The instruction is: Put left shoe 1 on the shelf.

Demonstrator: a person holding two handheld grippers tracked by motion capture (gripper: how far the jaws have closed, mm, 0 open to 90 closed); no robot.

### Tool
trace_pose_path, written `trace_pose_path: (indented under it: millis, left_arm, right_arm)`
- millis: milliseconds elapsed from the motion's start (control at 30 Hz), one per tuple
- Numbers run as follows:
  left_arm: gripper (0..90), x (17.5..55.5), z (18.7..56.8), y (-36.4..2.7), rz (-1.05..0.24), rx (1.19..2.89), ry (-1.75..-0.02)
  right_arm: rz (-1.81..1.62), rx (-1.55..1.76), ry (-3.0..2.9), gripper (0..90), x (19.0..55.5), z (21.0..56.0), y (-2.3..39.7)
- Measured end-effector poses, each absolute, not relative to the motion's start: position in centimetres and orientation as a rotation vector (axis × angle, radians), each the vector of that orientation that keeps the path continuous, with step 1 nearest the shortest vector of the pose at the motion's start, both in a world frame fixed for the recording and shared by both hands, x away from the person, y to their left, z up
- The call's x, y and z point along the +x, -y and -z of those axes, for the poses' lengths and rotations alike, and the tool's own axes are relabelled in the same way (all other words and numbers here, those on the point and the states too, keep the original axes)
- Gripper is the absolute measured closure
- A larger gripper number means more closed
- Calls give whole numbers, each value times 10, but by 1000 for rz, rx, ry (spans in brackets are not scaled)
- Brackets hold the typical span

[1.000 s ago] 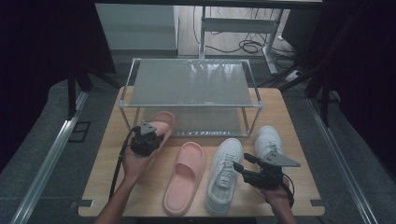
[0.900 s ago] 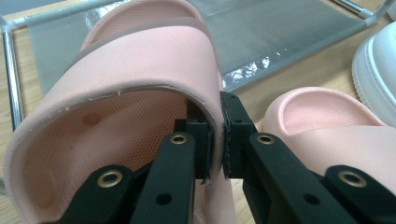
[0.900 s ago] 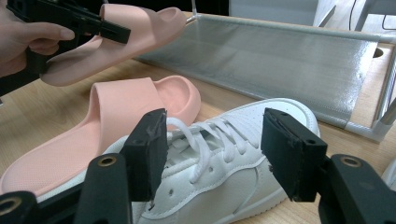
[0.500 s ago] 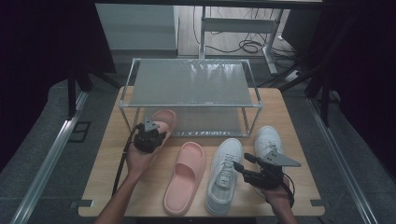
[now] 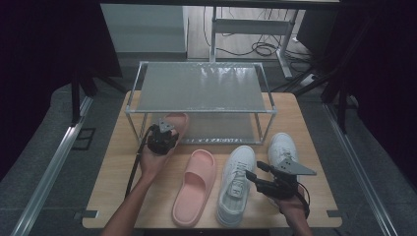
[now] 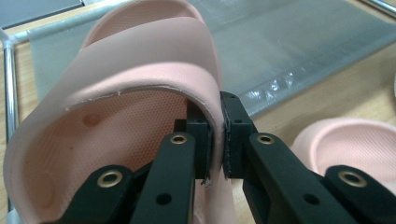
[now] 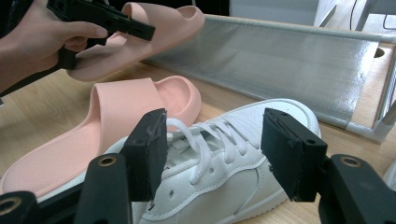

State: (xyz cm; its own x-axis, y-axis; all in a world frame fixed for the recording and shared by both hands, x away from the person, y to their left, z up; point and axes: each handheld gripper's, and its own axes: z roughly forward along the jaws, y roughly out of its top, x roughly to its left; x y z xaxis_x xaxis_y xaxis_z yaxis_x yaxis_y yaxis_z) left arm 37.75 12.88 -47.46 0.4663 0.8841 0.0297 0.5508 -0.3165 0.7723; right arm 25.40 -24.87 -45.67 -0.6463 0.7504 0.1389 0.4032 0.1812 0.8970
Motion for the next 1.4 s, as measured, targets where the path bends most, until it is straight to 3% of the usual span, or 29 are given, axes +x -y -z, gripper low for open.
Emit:
trace_pose_path:
  millis: [1067,1100,1133,1167,1233,1267,1333,1400]
  left_arm:
    - [842,424,499,-106,-634,2022,-1209]
    - [842,421,501,-98,-577,1928,-1319]
    - [842,424,501,-101,-607,1981,-1264]
    - [839,423,503,-96,-576,1927,-1325]
    - [817,428,503,-103,-666,2012,-1238]
    - [793,425,505,-95,-581,1924,-1338]
    - [729,428,499,-105,-679,2024,-1198]
    - [644,427,495,-107,-670,2045,-1155]
  right_arm:
    - [-1449,1101,-2122,416,254,456,250]
    - [-1449,1101,-2123,417,254,456,250]
    - [-1448,1101,-2123,417,253,456,250]
    - [-1447,1100,-2122,417,254,457,250]
    - [-1448,1106,-2121,417,254,457,250]
    - [-1447,1106,-2121,417,254,457,251]
    - [-1446,1108,-2120,417,253,457,251]
    - [-1444,1105,-2121,417,253,457,251]
